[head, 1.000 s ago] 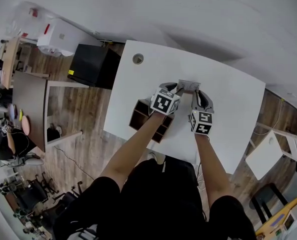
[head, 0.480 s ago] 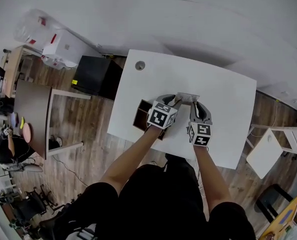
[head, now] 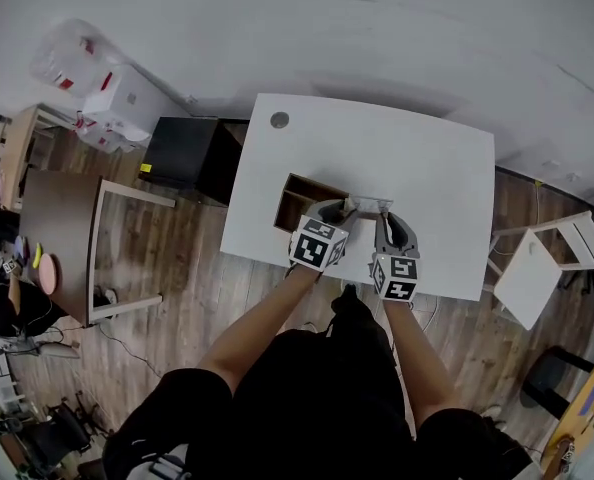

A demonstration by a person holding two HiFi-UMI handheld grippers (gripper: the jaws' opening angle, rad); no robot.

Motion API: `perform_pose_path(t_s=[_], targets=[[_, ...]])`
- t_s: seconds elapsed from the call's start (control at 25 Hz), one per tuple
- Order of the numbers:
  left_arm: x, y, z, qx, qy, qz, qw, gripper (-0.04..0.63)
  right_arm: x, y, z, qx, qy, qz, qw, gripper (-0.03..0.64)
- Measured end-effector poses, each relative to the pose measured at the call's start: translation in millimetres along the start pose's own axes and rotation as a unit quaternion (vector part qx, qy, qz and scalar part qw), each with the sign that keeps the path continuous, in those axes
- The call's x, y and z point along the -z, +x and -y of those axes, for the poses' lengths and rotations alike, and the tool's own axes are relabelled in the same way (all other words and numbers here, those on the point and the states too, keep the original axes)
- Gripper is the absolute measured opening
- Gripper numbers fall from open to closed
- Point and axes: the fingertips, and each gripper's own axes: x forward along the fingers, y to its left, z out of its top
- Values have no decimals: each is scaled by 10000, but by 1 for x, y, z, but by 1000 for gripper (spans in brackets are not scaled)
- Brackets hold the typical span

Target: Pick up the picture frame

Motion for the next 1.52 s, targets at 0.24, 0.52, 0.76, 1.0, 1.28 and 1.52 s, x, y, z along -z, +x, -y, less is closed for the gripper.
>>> perform_pose_path(t_s=[0.24,0.52,0.76,1.0,1.28,1.52], targets=[[43,-72,28,89,60,176,9998,137,19,-69,-53,117,90,138,9998,69],[104,-158,58,99,202,476,9986,129,54,-149,-122,212,226,280,9991,69],[149,-216,71,69,64,686,9976,127,79,-195,-172,255,78,281,9992,69],[175,-242,92,126,-59,782,9968,127,93,-233,-190,374,-71,188,9991,67],[179,-257,118,158,-47,949,9953,127,89,-263,-189,494,-197,292,9982,66],[178,-259,137,185,68,973,9951,127,90,-280,-181,564,-156,398,9975,66]])
